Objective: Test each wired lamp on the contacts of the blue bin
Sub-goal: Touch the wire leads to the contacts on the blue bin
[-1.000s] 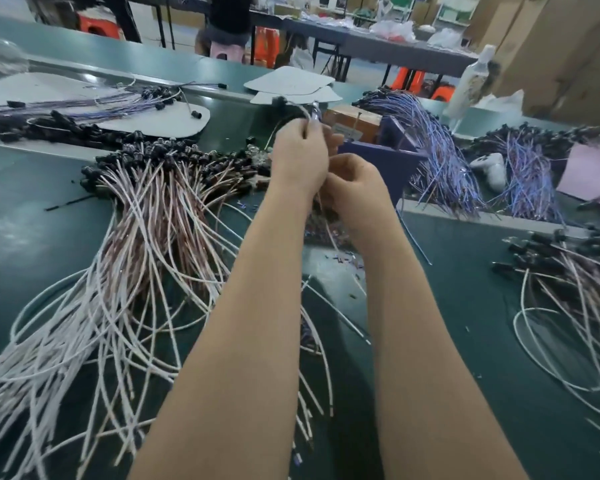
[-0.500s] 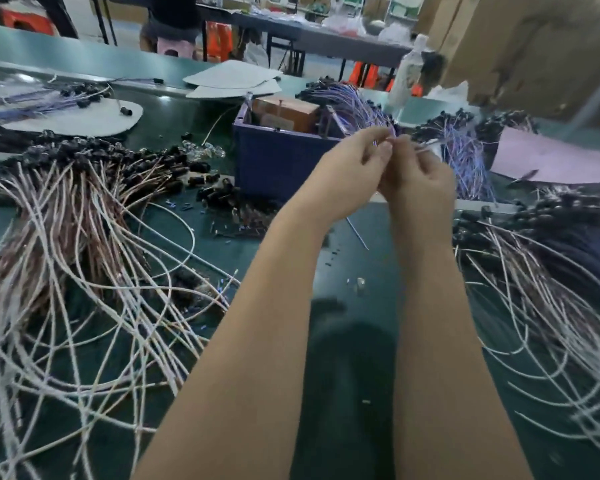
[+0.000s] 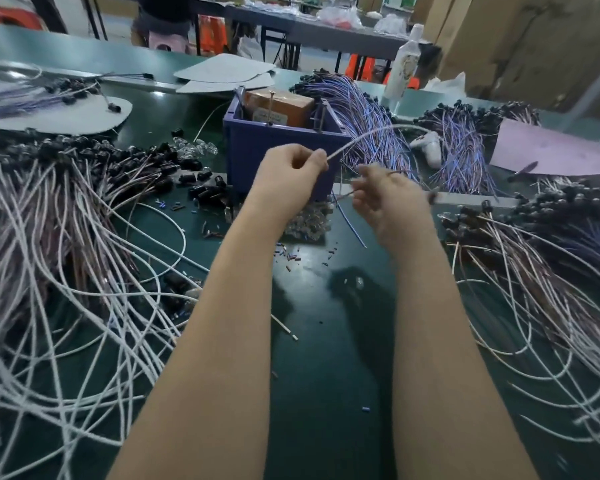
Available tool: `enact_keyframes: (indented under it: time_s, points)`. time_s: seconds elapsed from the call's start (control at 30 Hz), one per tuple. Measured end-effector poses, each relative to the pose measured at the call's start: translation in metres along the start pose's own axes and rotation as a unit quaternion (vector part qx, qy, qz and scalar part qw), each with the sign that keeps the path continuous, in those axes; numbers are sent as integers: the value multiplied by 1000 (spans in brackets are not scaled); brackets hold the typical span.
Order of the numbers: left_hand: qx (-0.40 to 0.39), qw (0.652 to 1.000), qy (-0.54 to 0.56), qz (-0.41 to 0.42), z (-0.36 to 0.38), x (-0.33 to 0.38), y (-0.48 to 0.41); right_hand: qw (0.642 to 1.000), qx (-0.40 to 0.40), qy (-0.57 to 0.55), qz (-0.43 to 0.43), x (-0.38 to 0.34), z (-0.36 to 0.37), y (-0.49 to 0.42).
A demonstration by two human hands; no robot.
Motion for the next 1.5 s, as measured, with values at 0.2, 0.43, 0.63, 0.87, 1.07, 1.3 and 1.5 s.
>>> enact_keyframes:
  time_s: [0.2, 0.43, 0.63, 0.87, 1.07, 1.3, 1.5]
  points:
    - [25, 997, 70, -6, 10, -5, 5, 962, -253, 95, 39, 21, 55, 16]
    - [-3, 998, 60, -8, 15, -9, 2, 995, -87, -2, -50, 6, 34, 2]
    - [-72, 996, -26, -35, 13, -21, 5, 977, -5, -205, -56, -1, 1, -2]
    - [-61, 998, 2, -16, 17, -16, 4, 987, -14, -156, -45, 1, 15, -1]
    - [-96, 995, -13, -11, 18, -16, 8, 998, -56, -11, -37, 4, 18, 0]
    - [-128, 990, -44, -45, 16, -16, 9, 995, 13, -20, -94, 0, 7, 0]
    - [11, 979, -177, -97, -39, -29, 0, 976, 69, -192, -72, -3, -24, -1]
Point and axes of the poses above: each hand's wrist, its own y-axis away from the middle knuckle, its own z-axis out of the palm, x = y × z, the point moved 7 cm from there along -y, towards the middle knuckle, and after that the axes turned 12 degrees about z, right-handed, at the moved point
